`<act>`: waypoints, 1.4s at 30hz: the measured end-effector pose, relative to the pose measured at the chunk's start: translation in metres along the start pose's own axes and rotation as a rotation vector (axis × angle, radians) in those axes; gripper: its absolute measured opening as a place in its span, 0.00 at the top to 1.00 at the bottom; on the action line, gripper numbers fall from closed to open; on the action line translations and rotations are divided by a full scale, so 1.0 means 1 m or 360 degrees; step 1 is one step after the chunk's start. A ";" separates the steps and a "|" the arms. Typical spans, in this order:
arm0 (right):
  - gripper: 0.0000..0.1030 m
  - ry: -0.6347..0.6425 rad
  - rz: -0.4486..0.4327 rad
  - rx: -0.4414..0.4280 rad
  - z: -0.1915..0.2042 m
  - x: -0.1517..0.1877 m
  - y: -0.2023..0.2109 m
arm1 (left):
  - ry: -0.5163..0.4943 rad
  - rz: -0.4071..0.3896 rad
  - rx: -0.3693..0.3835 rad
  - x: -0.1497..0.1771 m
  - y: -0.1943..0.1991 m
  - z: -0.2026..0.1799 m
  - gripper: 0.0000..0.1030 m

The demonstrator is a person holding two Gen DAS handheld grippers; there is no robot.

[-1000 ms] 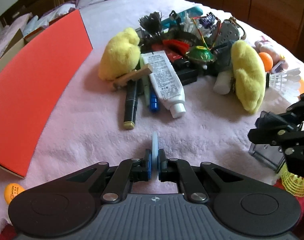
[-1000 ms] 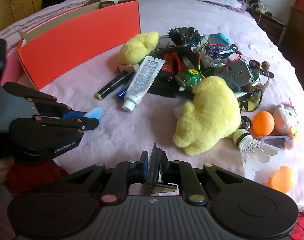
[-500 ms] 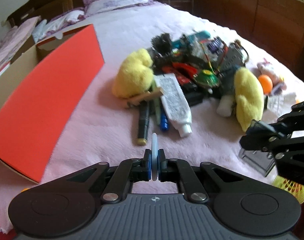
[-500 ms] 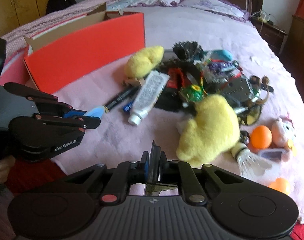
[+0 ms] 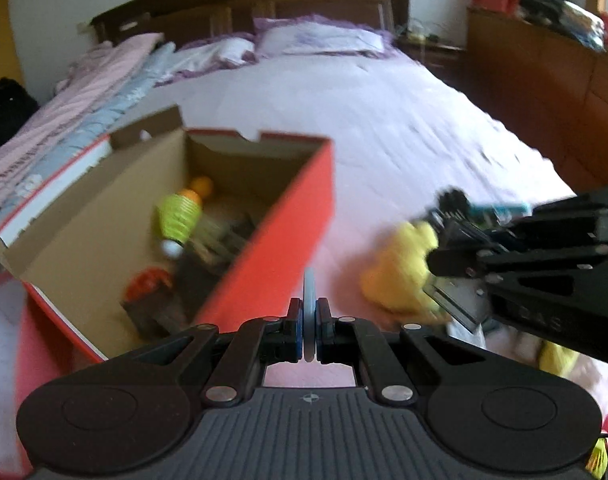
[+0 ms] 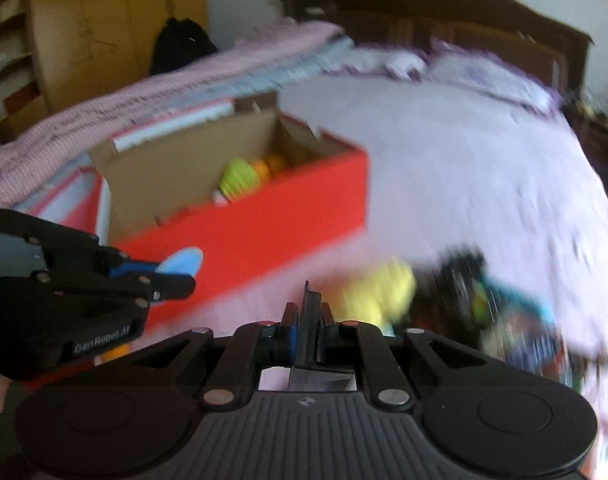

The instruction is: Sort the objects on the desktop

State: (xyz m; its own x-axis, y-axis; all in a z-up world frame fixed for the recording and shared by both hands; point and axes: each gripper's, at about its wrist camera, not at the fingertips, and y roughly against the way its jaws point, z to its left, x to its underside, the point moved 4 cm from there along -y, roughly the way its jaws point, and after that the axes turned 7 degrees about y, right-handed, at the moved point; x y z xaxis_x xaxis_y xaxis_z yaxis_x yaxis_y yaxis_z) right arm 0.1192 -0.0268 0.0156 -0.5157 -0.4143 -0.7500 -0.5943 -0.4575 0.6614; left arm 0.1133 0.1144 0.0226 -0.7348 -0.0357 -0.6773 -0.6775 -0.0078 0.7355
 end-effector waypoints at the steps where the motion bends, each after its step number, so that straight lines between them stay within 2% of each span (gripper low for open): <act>1: 0.89 0.0028 -0.0020 -0.0010 0.003 -0.016 -0.006 | 0.0014 -0.0001 -0.0026 -0.008 -0.002 0.009 0.92; 6: 0.89 0.0104 -0.0093 -0.0070 0.019 -0.093 -0.042 | 0.0087 -0.0007 -0.0159 -0.049 -0.010 0.055 0.92; 8: 0.89 0.0076 -0.0098 -0.0101 0.025 -0.117 -0.060 | 0.0122 0.0030 -0.0231 -0.058 -0.020 0.070 0.85; 10: 0.85 0.0011 -0.0083 -0.0117 0.028 -0.132 -0.077 | 0.0122 0.0068 -0.0297 -0.061 -0.031 0.080 0.63; 12: 0.78 -0.0067 -0.0072 -0.0130 0.027 -0.142 -0.088 | 0.0115 0.0065 -0.0316 -0.060 -0.032 0.082 0.49; 15: 0.74 -0.0107 -0.0085 -0.0152 0.024 -0.138 -0.089 | 0.0110 0.0045 -0.0323 -0.055 -0.029 0.083 0.41; 19: 0.67 -0.0090 -0.0080 -0.0122 0.013 -0.111 -0.074 | 0.0095 0.0008 -0.0292 -0.044 -0.021 0.069 0.27; 25: 0.59 -0.0176 -0.0022 -0.0056 -0.013 -0.040 -0.032 | 0.0015 -0.0013 -0.0170 -0.019 -0.009 0.024 0.13; 31: 0.56 -0.0322 0.0111 0.0057 -0.035 0.041 0.009 | -0.0079 0.0058 0.0013 0.019 -0.007 -0.035 0.11; 33: 0.55 -0.0381 0.0142 0.0096 -0.040 0.063 0.020 | -0.0112 0.0090 0.0042 0.032 -0.010 -0.049 0.09; 39: 0.52 -0.0534 0.0219 0.0171 -0.051 0.118 0.042 | -0.0105 0.0183 0.0083 0.067 -0.015 -0.078 0.09; 42: 0.51 -0.0548 0.0215 0.0167 -0.047 0.124 0.046 | -0.0071 0.0198 0.0060 0.077 -0.016 -0.079 0.09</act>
State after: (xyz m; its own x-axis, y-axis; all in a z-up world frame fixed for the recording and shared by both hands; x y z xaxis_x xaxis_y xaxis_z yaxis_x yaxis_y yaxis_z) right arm 0.0572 -0.1356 -0.0463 -0.7604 -0.1686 -0.6272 -0.5573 -0.3267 0.7634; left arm 0.0698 0.0323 -0.0398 -0.8133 0.0107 -0.5817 -0.5811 0.0315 0.8132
